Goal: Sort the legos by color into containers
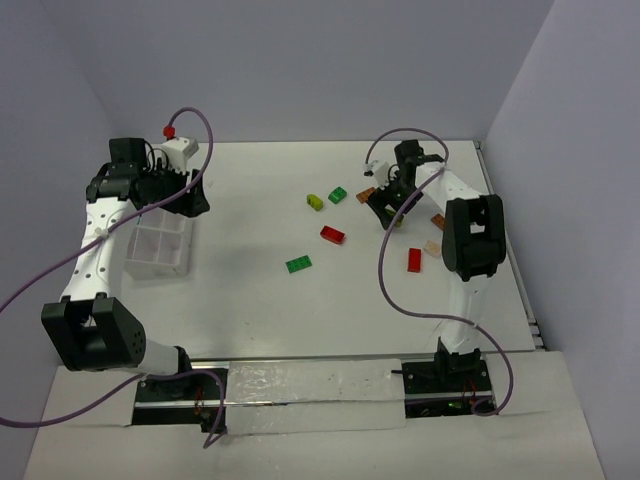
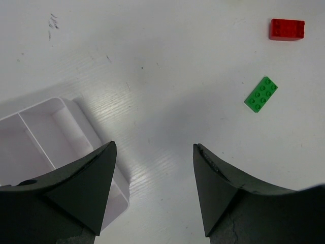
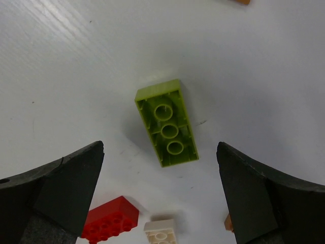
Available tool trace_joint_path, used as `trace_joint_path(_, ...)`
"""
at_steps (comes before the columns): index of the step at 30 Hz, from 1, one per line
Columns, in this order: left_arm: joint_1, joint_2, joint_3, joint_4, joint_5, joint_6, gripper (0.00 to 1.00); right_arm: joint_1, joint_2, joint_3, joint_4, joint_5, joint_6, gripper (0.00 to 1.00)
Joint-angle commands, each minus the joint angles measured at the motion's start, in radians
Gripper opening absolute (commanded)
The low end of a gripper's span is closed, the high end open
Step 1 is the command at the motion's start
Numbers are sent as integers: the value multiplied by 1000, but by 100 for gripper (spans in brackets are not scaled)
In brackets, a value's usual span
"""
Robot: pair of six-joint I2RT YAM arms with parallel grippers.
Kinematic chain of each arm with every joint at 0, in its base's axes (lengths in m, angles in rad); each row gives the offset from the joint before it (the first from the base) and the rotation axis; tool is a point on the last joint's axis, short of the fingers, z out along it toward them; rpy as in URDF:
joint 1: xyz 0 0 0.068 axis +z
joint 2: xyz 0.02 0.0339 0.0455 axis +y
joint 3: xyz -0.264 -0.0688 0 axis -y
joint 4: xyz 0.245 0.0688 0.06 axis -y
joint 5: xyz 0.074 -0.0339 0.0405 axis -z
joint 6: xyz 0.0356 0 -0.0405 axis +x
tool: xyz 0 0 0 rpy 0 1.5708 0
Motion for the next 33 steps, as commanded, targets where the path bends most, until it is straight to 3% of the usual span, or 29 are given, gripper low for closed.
trace_joint_path(1,-7,1,31,5,34,-17,71,-3,41,91,-37,-9,-56,97)
trace_joint_path(6,-8,-2,25,25,52,-41,70,-9,90,115,-41,1,-74,93)
trace_joint_path(9,-8,0,26,29,54,-50,69,-11,108,128,-56,6,-82,78)
trace_joint_path(15,-8,-11,30,36,58,-77,69,-13,107,101,-61,6,-96,64)
trace_joint_path(19,-8,-34,1,73,46,-159,64,-8,59,65,-63,-17,-91,41)
trace_joint_path(22,-8,-62,-41,113,71,-247,62,10,-46,24,-61,-81,-66,37)
trace_joint_path(28,-8,-146,-166,221,242,-540,66,217,-344,-122,55,-181,60,27)
trace_joint_path(33,-11,-206,-262,316,346,-706,67,427,-414,-77,106,-195,215,24)
